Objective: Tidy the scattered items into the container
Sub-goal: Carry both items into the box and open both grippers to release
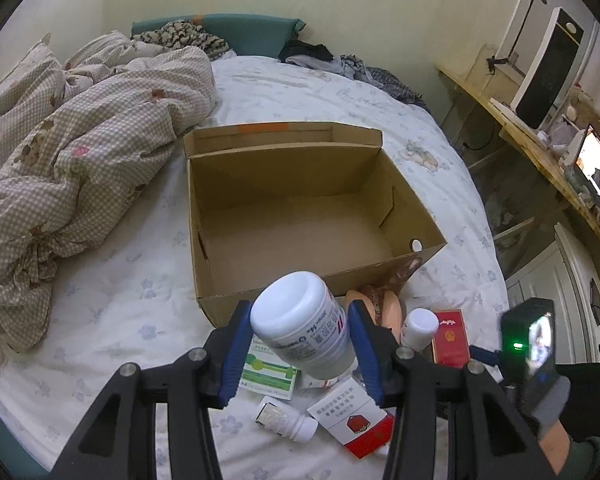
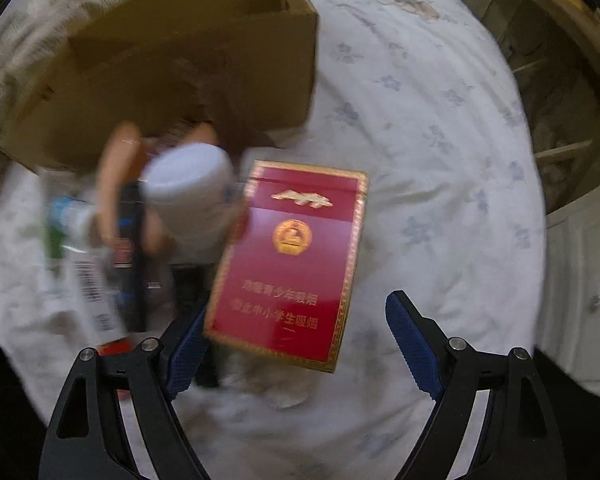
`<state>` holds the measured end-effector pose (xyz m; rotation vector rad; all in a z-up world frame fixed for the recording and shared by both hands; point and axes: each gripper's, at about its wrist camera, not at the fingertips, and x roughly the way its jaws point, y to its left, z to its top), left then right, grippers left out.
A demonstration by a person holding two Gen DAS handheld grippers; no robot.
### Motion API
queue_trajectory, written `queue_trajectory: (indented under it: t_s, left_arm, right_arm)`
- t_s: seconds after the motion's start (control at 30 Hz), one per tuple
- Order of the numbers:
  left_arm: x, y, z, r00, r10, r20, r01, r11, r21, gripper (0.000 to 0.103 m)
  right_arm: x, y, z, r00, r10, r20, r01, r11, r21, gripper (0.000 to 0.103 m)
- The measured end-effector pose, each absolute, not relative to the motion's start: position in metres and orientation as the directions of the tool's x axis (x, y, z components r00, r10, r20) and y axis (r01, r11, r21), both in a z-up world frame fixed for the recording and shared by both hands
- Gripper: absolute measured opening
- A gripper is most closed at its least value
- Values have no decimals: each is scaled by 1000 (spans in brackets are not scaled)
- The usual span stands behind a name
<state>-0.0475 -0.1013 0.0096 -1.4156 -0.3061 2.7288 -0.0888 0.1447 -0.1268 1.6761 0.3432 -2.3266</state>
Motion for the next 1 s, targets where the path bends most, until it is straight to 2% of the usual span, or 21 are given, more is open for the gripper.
queue_trajectory:
  t_s: [0.03, 0.23, 0.53, 0.8, 1.0]
  left_arm:
    - [-47, -102, 9, -578, 140, -804, 44, -978, -202, 49]
    - [-50, -105, 8, -573, 157, -804, 48, -973, -224, 49]
    - [-53, -110, 10, -566, 152, -810, 52, -974, -219, 49]
    - [-97, -110, 28, -570, 64, -819, 65, -990, -122, 49]
    - [-152, -119, 33, -598, -16, -802, 137, -987, -82, 49]
  right_arm:
    - [-89, 149, -125, -311, -72, -948, 332, -943, -38, 59]
    - [-83, 175, -87, -373, -164, -913, 319, -947, 40, 60]
    - [-89, 170, -22, -425, -305, -853, 422, -900, 112, 60]
    - [-121, 119, 9, -433, -358, -828, 525, -846, 91, 60]
    - [-162, 70, 3, -409, -374, -832, 582, -810, 78, 60]
